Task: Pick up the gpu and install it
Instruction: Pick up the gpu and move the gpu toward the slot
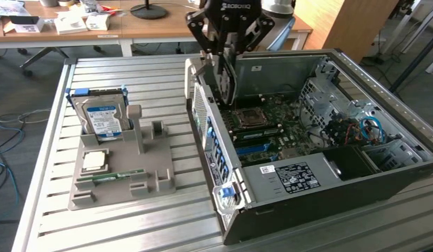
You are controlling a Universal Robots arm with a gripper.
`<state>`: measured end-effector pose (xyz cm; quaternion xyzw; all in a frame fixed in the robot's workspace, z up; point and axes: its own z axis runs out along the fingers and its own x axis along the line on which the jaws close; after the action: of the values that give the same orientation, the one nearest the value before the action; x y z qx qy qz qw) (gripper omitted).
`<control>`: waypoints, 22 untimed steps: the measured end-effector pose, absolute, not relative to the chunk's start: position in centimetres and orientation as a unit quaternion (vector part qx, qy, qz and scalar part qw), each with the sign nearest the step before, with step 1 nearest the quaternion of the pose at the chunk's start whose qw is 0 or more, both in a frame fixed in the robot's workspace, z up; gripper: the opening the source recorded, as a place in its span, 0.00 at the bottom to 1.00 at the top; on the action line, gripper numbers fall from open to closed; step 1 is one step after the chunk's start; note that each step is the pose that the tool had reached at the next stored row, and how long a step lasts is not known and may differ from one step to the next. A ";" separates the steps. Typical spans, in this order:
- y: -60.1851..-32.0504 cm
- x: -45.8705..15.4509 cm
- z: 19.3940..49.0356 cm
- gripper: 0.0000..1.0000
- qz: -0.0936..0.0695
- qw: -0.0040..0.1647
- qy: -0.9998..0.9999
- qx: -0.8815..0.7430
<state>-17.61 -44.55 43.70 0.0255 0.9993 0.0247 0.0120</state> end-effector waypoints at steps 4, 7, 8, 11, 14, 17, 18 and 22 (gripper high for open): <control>-44.6 -16.6 43.7 0.26 0.025 0.012 0.999 0.025; -44.5 -15.7 43.7 0.26 0.025 0.012 0.999 0.026; -44.5 -15.4 43.7 0.26 0.025 0.012 0.999 0.025; -44.5 -14.4 43.7 0.26 0.025 0.012 0.999 0.026; -44.5 -13.6 43.7 0.26 0.025 0.012 0.999 0.025; -44.5 -12.7 43.7 0.26 0.025 0.012 0.999 0.026; -44.5 -12.4 43.7 0.26 0.025 0.012 0.999 0.026; -44.5 -11.4 43.7 0.26 0.025 0.012 0.999 0.025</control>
<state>-11.40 -44.53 43.71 0.0254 0.9993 0.0248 0.0120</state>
